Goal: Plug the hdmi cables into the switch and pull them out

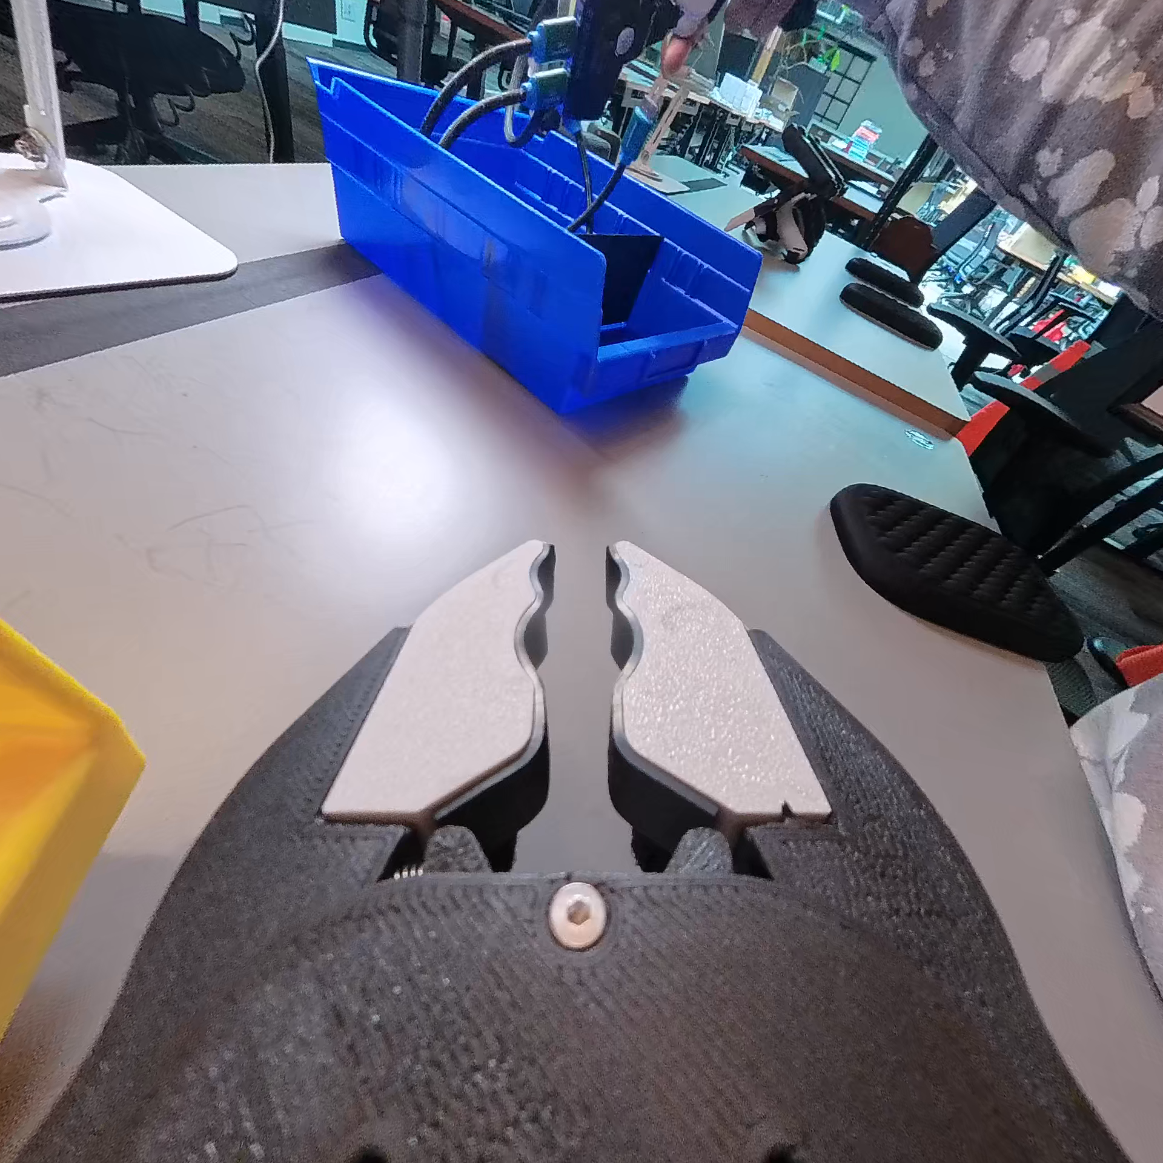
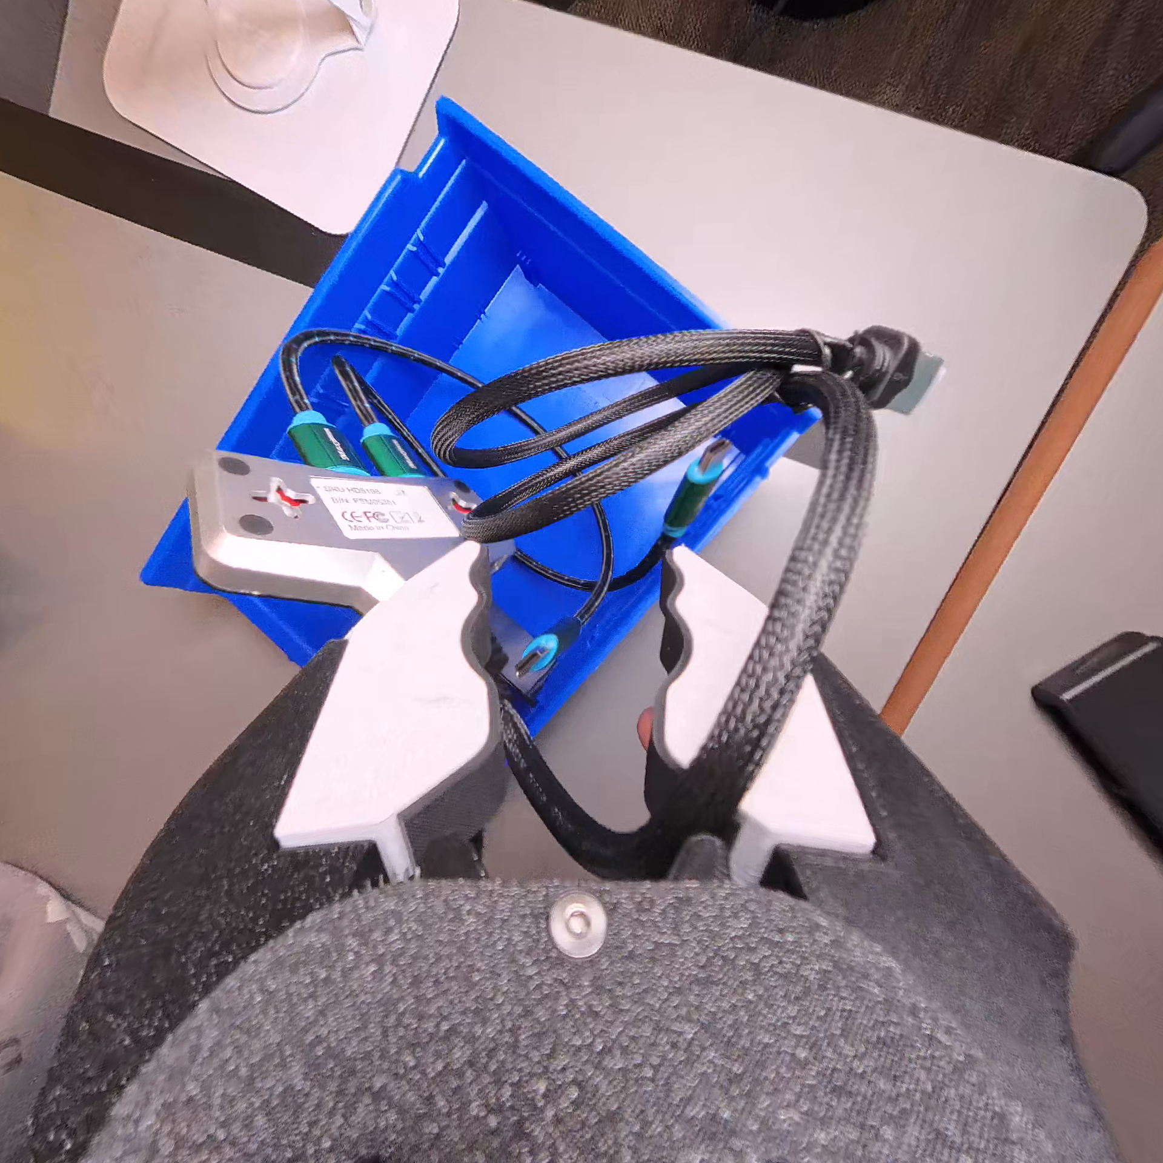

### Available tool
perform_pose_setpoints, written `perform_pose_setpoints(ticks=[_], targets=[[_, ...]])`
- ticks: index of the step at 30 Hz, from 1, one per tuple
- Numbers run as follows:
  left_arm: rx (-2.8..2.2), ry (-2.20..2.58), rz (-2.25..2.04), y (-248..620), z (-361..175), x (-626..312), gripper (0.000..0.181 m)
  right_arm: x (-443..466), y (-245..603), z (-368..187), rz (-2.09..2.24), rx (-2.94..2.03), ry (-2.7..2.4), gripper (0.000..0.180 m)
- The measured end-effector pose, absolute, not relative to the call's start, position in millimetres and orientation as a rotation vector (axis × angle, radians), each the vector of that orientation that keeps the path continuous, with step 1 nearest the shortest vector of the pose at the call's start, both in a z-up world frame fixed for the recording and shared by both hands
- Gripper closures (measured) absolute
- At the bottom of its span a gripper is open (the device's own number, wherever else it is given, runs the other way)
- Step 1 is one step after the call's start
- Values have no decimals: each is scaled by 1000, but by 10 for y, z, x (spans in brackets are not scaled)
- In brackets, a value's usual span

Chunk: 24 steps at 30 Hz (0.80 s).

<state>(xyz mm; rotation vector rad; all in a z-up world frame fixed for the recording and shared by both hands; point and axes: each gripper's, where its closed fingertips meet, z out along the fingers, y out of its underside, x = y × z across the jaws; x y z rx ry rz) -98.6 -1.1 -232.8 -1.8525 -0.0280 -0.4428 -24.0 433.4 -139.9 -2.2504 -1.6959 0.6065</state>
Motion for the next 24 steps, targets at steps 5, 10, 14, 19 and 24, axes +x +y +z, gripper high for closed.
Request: perform_pose_setpoints(ticks=[5,10,14,19,24], targets=[[-1839,-40,-461,-23,-2298,-1011,165,-54,4540,-1522,634,-2304,-1551,113],[-1845,-7,-464,-9,-2291,-943,165,218,4560,-1627,750,-2327,-1399,111],[-1857,-7,-437,-17,-2308,-961,165,323,4400,-1525,1008,-2310,-1343,113],[-1860,-25,-435,-18,-2325,-995,165,432,4083,-1322,1291,-2204,-1498,109],[-1866,-25,-434,-16,-2340,-995,165,703,3981,-1487,1353,-2212,-1622,106]])
